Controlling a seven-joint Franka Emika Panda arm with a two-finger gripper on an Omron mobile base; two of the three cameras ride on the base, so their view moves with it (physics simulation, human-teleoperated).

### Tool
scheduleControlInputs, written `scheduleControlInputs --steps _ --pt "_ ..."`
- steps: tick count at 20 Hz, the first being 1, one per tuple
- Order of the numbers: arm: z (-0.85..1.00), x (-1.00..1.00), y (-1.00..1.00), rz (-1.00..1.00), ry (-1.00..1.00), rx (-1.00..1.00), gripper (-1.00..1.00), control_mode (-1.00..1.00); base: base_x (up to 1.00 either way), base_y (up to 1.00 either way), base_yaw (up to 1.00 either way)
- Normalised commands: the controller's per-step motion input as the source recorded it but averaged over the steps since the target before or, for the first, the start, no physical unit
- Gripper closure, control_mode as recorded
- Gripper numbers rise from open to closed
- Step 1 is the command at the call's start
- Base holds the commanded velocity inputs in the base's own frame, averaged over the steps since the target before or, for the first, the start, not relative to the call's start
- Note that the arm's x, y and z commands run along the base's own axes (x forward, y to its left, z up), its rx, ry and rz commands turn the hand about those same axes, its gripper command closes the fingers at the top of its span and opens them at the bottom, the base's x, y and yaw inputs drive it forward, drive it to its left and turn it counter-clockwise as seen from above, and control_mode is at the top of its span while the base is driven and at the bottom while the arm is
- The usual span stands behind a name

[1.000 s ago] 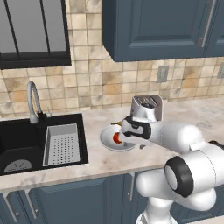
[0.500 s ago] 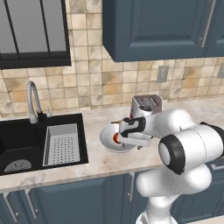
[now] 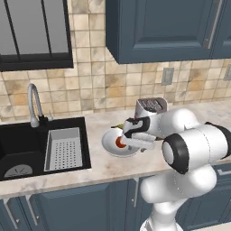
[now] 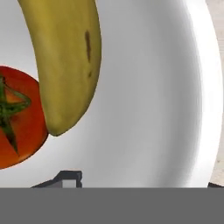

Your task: Dump the tomato and banana from the bowl so the bowl can be washed. Place the bowl in the sink after clearing the leftovers.

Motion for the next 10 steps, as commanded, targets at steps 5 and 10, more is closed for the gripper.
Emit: scheduleControlInputs --steps 5,10 --pt "0.25 -0.07 0.11 -0.01 -0.22 0.0 1.0 -1.0 0.0 0.0 0.0" --pt "0.43 -0.04 0.33 -0.03 -0.29 0.0 1.0 -1.0 0.0 0.0 0.0"
